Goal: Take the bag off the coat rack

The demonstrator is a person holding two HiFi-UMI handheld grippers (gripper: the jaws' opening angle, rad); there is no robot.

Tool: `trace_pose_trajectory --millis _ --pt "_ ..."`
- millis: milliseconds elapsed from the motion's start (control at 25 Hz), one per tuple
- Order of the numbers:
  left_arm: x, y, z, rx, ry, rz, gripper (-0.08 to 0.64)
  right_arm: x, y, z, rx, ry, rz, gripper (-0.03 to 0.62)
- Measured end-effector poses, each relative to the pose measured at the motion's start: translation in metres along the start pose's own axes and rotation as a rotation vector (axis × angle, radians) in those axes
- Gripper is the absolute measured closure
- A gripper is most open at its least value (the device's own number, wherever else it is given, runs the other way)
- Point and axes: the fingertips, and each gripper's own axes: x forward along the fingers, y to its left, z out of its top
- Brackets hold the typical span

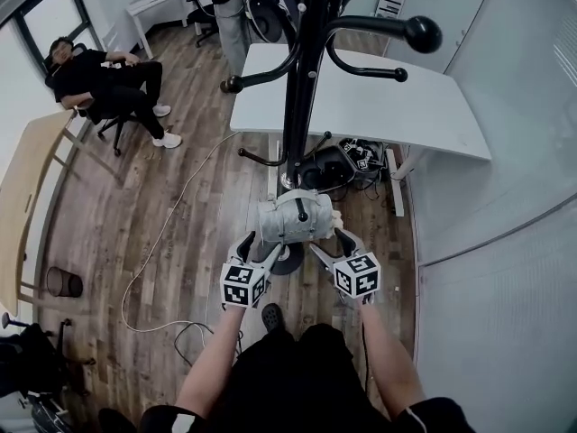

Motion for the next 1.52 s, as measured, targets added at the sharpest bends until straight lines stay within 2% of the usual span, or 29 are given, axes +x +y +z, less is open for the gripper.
trace_pose_trajectory --millis 280,440,760,880,1080,1200,1320,1520 --pt "0.035 0.001 -0.026 0.030 0.096 0.013 0.224 0.032 -0.026 -0.015 -0.023 0.086 -0.078 0.241" --pt "0.049 0.003 -0.042 0.058 0.147 0.024 0.222 0.048 -0.029 -0.030 -0.026 0.146 -0.056 0.235" --pt "0.062 0.001 -0.039 0.079 0.147 0.061 0.222 0.062 -0.026 -0.031 -0.049 0.170 -0.004 0.238" --pt "0.062 0.006 -0.040 0.084 0.154 0.078 0.222 0.061 -0.022 -0.031 -0.060 0.170 -0.019 0.251" --pt "0.057 0.010 -0.035 0.119 0.158 0.088 0.233 0.054 -0.017 -0.034 -0.063 0.165 -0.065 0.319" --pt "0.053 0.009 -0.031 0.136 0.154 0.091 0.244 0.048 -0.014 -0.032 -0.054 0.153 -0.074 0.331" --pt "0.044 0.004 -0.030 0.119 0.169 0.101 0.255 0.041 -0.010 -0.028 -0.054 0.146 -0.075 0.339" --pt "0.026 -0.008 -0.016 0.125 0.118 0.134 0.258 0.022 0.000 -0.011 -0.066 0.092 -0.067 0.347"
